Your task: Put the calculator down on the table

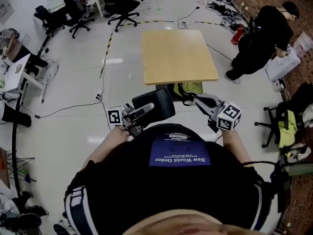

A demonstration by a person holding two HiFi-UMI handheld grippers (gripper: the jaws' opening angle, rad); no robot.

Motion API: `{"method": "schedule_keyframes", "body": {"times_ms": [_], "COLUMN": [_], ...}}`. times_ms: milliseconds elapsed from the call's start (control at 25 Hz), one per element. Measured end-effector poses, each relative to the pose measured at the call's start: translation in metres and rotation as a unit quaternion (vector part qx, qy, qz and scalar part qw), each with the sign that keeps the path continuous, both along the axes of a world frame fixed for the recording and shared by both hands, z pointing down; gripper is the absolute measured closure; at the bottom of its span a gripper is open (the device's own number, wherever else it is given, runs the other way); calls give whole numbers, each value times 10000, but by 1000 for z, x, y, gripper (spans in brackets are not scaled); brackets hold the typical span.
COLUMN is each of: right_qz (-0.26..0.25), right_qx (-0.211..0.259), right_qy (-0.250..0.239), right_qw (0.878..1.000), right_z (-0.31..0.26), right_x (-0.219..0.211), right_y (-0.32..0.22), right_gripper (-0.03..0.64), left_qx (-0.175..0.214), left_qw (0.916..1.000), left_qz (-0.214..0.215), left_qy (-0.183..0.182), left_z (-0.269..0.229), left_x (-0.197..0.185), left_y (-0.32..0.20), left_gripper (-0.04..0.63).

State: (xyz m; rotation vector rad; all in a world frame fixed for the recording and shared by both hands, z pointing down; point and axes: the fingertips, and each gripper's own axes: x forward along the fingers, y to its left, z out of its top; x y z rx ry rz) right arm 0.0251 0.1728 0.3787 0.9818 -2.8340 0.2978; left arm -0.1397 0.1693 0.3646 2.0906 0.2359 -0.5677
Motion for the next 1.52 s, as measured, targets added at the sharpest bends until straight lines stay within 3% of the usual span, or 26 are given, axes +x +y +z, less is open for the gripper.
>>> {"method": "schedule_keyframes", "body": {"times_ms": [160,320,480,680,840,1000,1160,1320,1520], "right_qz": [73,-52,-192,-583,-1098,-1559,-1738,-1815,-1489], "right_qx": [-99,-272,-267,-159,-215,-286,-439,-503,-935], "right_qy": [-65,4,-54,-158,-259,-393,-553,-600,-567], "right_qw": [9999,9996,9994,9980,9934,9866,9823,9803,9828], "right_z": [3,15,24,34,32,27,29,56,91], "right_x": [-12,-12,-1,42,70,102,115,107,101], "right_y": [-38,-75,-126,-186,-257,-321,-368,-373,-394], "right_gripper": [632,632,632,632,632,632,632,632,632], "left_qx": [-282,-628,-706,-578,-468,-339,-724,-920,-1225], "left_qw": [9995,9978,9972,9971,9917,9847,9797,9744,9689], "left_qz": [122,113,-207,-490,-1186,-1564,-1649,-1640,-1527], "left_qy": [-42,173,113,-98,-157,-686,-885,-1236,-1516], "left_z": [7,8,22,30,10,18,24,59,109], "left_x": [-9,-11,-9,39,68,109,137,131,109], "left_y": [-44,-80,-128,-178,-237,-290,-328,-340,-382], "left_gripper": [476,476,476,476,476,476,476,476,476]}}
